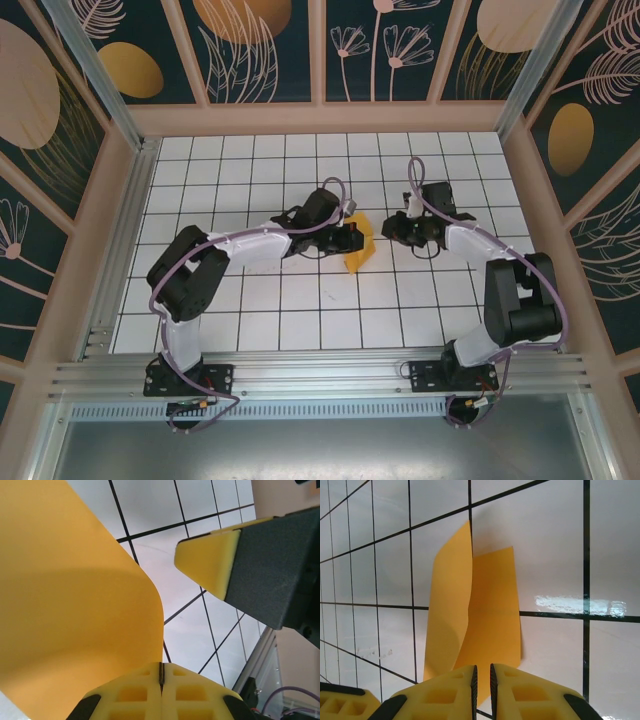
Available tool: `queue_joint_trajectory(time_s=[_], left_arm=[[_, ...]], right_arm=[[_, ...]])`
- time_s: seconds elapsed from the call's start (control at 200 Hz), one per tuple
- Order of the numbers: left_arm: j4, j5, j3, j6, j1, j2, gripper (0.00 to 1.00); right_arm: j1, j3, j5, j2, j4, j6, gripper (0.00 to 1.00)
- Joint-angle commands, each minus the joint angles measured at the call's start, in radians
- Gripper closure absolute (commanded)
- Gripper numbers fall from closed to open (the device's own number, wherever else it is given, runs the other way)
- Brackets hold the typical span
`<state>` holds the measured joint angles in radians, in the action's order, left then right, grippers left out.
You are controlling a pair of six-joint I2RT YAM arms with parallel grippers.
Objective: Fold a paper plane with a square sheet of paper (pick it up from the middle)
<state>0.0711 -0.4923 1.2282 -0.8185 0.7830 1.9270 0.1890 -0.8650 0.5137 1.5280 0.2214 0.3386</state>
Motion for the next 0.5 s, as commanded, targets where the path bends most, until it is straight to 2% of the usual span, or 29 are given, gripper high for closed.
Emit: queue_joint_trajectory(time_s=[0.0, 0.21, 0.495], left_arm=[[0.136, -0.056, -0.038, -0.053, -0.005, 0.035, 0.98], [0.222, -0.073, -0.087, -0.077, -0.005, 0.072, 0.98], [0.195, -0.05, -0.072, 0.038, -0.008, 0.112, 0.96]], right_arm=[[0.001, 0.024, -0.01, -0.031, 0.026, -0.013, 0.81], [0.013, 0.043, 0.005, -0.04, 0.023, 0.005, 0.84], [0.043, 0.092, 0.01, -0.031, -0.027, 0.052, 0.88]])
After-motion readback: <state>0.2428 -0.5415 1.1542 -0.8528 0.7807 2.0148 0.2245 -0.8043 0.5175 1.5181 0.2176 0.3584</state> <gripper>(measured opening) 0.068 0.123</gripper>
